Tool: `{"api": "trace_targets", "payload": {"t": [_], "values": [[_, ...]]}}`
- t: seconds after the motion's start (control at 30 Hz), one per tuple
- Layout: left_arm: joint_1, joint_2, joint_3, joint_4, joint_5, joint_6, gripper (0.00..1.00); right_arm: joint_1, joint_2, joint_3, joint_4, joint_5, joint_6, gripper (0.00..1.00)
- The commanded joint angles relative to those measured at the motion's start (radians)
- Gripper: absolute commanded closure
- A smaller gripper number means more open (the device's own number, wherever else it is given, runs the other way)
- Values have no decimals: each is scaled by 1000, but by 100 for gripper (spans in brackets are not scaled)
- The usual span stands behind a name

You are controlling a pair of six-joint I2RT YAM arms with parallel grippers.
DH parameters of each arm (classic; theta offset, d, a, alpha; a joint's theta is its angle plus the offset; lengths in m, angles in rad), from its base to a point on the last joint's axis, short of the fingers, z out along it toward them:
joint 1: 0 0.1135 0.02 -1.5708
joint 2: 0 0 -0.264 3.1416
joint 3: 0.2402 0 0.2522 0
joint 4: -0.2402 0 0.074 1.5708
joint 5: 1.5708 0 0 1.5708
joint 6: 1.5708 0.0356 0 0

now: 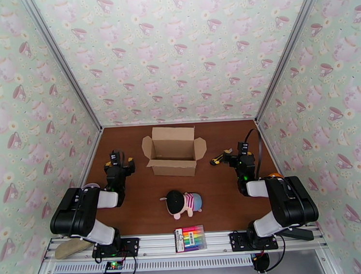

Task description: Unpack the express box

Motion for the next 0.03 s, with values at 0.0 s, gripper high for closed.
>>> {"api": "trace_targets", "payload": {"t": [0.0], "values": [[-3,14,18,12,-12,11,0,-7,8,-5,13,-27,-17,0]]}}
